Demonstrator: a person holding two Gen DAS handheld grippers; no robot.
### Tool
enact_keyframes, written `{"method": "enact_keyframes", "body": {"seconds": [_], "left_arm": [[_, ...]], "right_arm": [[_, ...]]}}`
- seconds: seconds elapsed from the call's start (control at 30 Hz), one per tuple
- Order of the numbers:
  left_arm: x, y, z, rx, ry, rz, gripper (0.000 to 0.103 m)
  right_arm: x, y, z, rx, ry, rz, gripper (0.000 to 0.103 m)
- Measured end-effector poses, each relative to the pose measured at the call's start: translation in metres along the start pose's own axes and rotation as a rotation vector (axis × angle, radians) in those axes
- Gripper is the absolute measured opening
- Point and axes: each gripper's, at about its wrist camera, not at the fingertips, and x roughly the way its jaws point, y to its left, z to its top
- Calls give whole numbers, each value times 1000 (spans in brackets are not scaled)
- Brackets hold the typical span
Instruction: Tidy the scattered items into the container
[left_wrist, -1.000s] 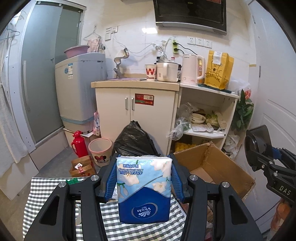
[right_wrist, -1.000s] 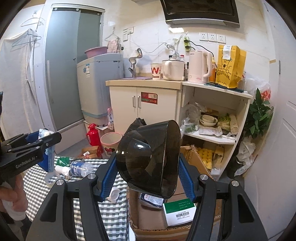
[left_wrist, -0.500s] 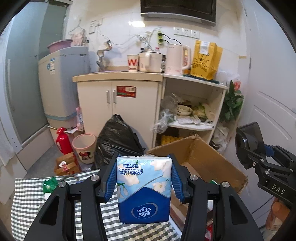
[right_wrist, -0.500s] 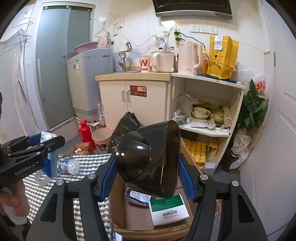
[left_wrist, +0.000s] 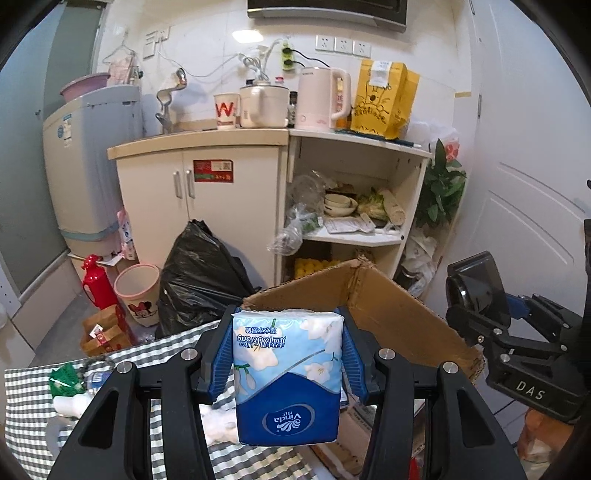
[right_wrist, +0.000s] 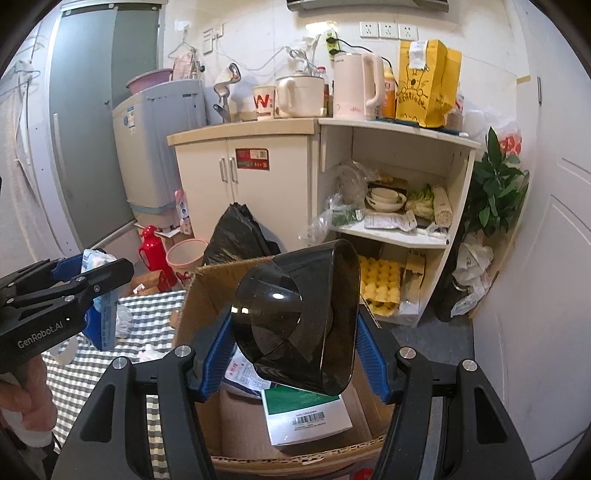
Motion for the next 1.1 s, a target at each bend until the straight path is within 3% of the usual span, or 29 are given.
{"method": "enact_keyframes", "body": {"seconds": [0.77, 1.1], "left_arm": [[94, -33, -10, 39, 143, -77, 52], [133, -45, -24, 76, 249, -99, 52]], "right_arm": [[75, -23, -26, -14, 191, -12, 62], [103, -24, -41, -34, 288, 16, 61]]}}
